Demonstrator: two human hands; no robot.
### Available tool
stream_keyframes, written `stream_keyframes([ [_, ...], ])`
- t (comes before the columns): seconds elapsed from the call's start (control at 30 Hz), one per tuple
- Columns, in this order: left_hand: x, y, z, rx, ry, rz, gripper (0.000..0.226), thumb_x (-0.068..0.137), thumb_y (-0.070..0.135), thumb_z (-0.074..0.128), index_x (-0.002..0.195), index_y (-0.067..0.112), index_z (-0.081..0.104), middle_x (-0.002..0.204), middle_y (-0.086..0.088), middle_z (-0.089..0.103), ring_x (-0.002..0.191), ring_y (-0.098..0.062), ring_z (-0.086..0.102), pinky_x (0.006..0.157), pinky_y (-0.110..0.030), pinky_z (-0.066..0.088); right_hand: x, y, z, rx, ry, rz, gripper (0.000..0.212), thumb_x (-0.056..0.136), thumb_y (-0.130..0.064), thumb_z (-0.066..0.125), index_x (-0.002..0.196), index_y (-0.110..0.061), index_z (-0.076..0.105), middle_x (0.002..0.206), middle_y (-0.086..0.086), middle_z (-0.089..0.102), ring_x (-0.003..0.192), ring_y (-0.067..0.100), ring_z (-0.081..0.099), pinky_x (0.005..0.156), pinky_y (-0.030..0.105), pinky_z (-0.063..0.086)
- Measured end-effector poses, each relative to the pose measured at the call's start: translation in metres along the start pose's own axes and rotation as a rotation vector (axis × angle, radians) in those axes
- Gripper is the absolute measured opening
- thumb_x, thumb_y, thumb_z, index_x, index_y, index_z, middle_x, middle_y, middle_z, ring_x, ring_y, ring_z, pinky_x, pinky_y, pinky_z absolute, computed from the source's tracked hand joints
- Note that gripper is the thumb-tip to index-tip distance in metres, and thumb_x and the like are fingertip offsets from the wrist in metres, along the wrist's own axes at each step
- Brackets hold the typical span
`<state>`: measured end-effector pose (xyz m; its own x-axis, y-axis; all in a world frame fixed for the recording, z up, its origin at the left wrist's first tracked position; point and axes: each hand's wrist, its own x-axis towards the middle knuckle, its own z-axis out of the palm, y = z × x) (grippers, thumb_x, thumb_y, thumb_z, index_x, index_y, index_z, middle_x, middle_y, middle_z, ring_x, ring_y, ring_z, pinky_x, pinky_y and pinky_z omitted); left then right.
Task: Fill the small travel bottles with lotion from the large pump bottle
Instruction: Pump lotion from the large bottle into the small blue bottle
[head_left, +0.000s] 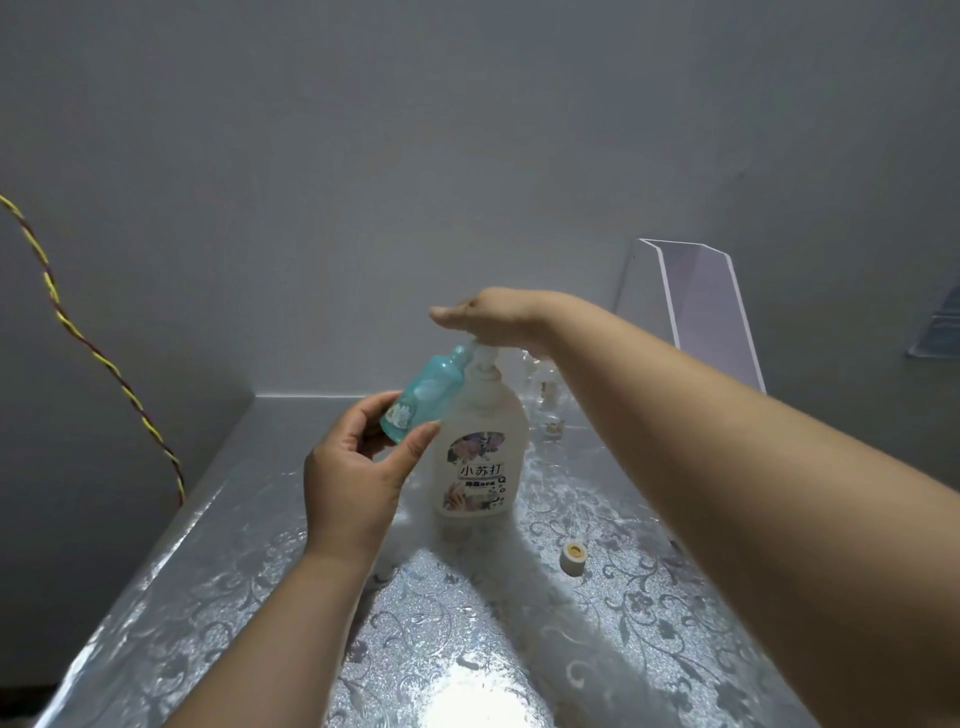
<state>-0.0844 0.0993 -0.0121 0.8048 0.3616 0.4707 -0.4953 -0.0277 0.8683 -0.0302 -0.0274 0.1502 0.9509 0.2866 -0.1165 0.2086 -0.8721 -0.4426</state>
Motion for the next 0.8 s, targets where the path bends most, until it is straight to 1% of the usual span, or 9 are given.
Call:
stream_keyframes([
  [0.07, 0.0, -0.001, -0.001, -0.006, 0.0, -0.004, 0.037, 0.059, 0.042, 0.081, 0.094, 0.037, 0.069, 0.091, 0.012, 0.074, 0.084, -0.006, 0.069, 0.077, -0.021, 0.054, 0.0, 0.001, 0.002, 0.021, 0.011, -0.003, 0.053, 0.101, -0.04, 0.037, 0.143, -0.008, 0.042, 0.148, 0.008, 0.041, 0.134, 0.025, 0.042, 0.09, 0.029, 0.032],
  [0.2, 0.0, -0.001, -0.001, -0.008, -0.013, -0.001, 0.036, 0.058, 0.045, 0.081, 0.092, 0.041, 0.07, 0.091, 0.013, 0.074, 0.084, -0.006, 0.07, 0.076, -0.021, 0.054, 0.007, 0.0, 0.012, 0.01, 0.035, -0.006, 0.04, 0.101, -0.022, 0.042, 0.135, -0.001, 0.051, 0.141, 0.014, 0.049, 0.131, 0.028, 0.046, 0.105, 0.032, 0.036],
  [0.3, 0.0, -0.002, -0.001, 0.006, -0.012, 0.005, 0.034, 0.058, 0.045, 0.081, 0.09, 0.048, 0.07, 0.092, 0.013, 0.074, 0.086, -0.008, 0.07, 0.079, -0.025, 0.055, 0.011, 0.001, 0.018, -0.004, 0.049, 0.013, 0.037, 0.1, -0.012, 0.04, 0.133, -0.004, 0.053, 0.137, 0.015, 0.052, 0.129, 0.03, 0.048, 0.104, 0.034, 0.039],
  [0.4, 0.0, -0.003, -0.003, 0.016, -0.003, 0.002, 0.037, 0.057, 0.048, 0.082, 0.091, 0.047, 0.07, 0.093, 0.01, 0.075, 0.087, -0.011, 0.071, 0.08, -0.03, 0.055, 0.013, 0.005, 0.023, -0.004, 0.053, 0.015, 0.037, 0.1, -0.009, 0.039, 0.133, -0.004, 0.053, 0.137, 0.017, 0.053, 0.128, 0.031, 0.048, 0.105, 0.035, 0.04],
  [0.5, 0.0, -0.002, -0.003, 0.011, 0.002, -0.004, 0.038, 0.055, 0.05, 0.082, 0.091, 0.044, 0.071, 0.093, 0.01, 0.075, 0.086, -0.011, 0.071, 0.08, -0.03, 0.055, 0.013, 0.004, 0.023, 0.03, 0.047, 0.018, 0.037, 0.1, -0.013, 0.04, 0.133, -0.003, 0.053, 0.137, 0.018, 0.052, 0.128, 0.032, 0.048, 0.104, 0.036, 0.04],
  [0.57, 0.0, -0.001, -0.002, 0.011, 0.001, -0.003, 0.037, 0.057, 0.046, 0.082, 0.092, 0.041, 0.07, 0.092, 0.01, 0.075, 0.086, -0.01, 0.071, 0.08, -0.03, 0.055, 0.011, 0.005, 0.019, 0.064, 0.038, 0.018, 0.04, 0.101, -0.021, 0.041, 0.135, -0.002, 0.051, 0.14, 0.017, 0.049, 0.131, 0.031, 0.046, 0.107, 0.037, 0.037],
  [0.67, -0.001, 0.001, -0.002, -0.003, 0.0, 0.001, 0.036, 0.059, 0.04, 0.082, 0.093, 0.039, 0.07, 0.092, 0.01, 0.075, 0.085, -0.01, 0.07, 0.079, -0.028, 0.055, 0.008, 0.008, 0.012, 0.115, 0.013, 0.009, 0.052, 0.1, -0.036, 0.042, 0.14, -0.002, 0.044, 0.149, 0.013, 0.04, 0.137, 0.028, 0.038, 0.111, 0.036, 0.029],
  [0.73, 0.0, 0.001, -0.002, 0.0, 0.0, 0.003, 0.035, 0.06, 0.039, 0.082, 0.093, 0.04, 0.07, 0.091, 0.011, 0.075, 0.085, -0.008, 0.07, 0.079, -0.026, 0.055, 0.008, 0.009, 0.01, 0.123, -0.002, 0.0, 0.054, 0.1, -0.039, 0.041, 0.14, -0.003, 0.044, 0.15, 0.012, 0.038, 0.138, 0.028, 0.037, 0.112, 0.037, 0.028],
  [0.8, 0.0, 0.001, -0.001, -0.004, -0.002, 0.003, 0.035, 0.061, 0.037, 0.081, 0.093, 0.039, 0.069, 0.091, 0.011, 0.075, 0.085, -0.007, 0.07, 0.079, -0.025, 0.055, 0.009, 0.008, 0.013, 0.146, 0.024, -0.007, 0.051, 0.1, -0.035, 0.043, 0.139, -0.003, 0.045, 0.149, 0.011, 0.039, 0.137, 0.027, 0.038, 0.111, 0.035, 0.029],
])
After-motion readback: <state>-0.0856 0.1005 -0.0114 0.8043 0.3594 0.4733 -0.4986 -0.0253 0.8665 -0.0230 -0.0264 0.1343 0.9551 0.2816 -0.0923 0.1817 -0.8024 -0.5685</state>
